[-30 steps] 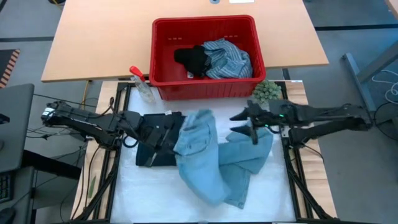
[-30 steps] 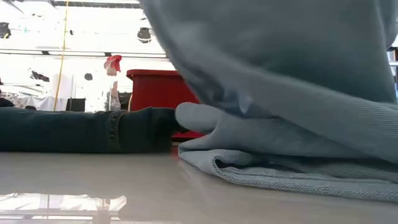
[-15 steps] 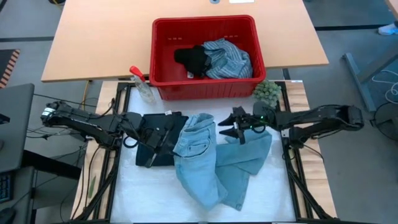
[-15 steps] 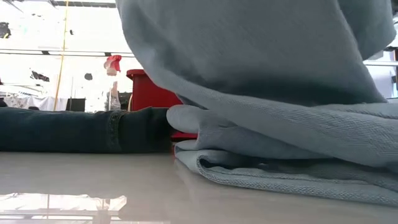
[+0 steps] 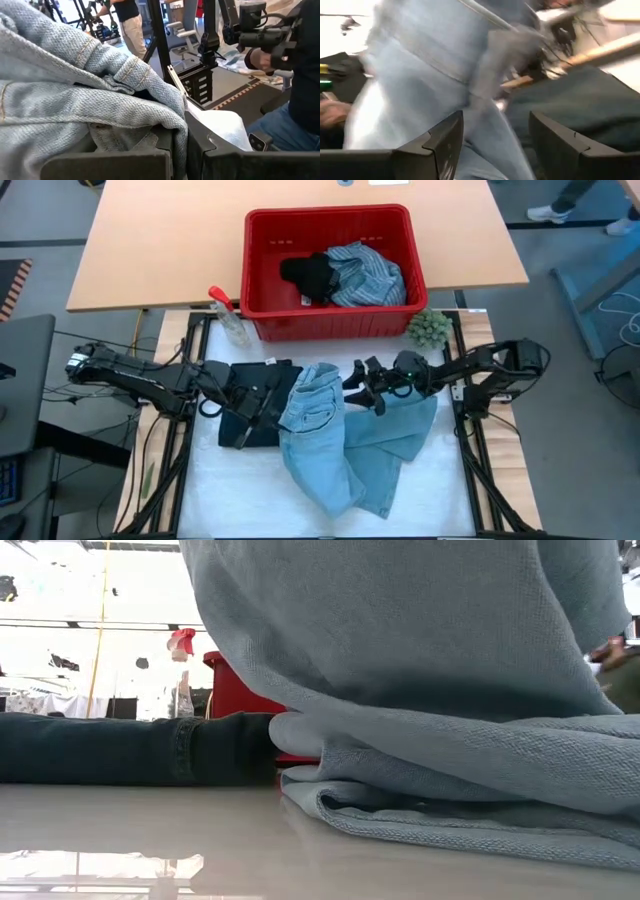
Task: Fold Laundry from Bin
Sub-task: Fold the light blue pants
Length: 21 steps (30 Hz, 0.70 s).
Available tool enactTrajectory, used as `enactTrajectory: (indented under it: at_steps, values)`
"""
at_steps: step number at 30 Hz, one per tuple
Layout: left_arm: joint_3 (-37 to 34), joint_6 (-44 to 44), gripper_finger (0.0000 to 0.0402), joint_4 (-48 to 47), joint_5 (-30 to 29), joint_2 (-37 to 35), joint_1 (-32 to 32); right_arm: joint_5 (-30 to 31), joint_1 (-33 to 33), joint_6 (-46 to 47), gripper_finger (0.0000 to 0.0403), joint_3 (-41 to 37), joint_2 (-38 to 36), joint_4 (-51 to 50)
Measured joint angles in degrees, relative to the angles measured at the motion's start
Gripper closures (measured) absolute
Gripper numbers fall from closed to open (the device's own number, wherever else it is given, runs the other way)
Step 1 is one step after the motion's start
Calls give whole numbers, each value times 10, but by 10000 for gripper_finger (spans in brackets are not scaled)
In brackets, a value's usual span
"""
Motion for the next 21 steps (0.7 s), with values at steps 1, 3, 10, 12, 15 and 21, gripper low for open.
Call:
enactTrajectory:
  at_steps: [1,3,10,12,15,21]
  values:
    - [0,-1,401,-1,0,0,0,-18,2,5,152,1,7,24]
    - [0,-4,401,-4,-2,0,0,-59,6,11,152,1,17,51]
    - [0,-22,401,-35,2,-30,0,-124,5,-11,152,1,-3,58]
    - [0,-25,401,-36,2,-41,0,-123,10,-20,152,1,-4,71]
    - [0,-25,401,-37,-1,-50,0,-97,25,-32,152,5,-2,84]
    - [0,-39,401,-33,-15,-50,0,73,50,-81,152,6,0,-19]
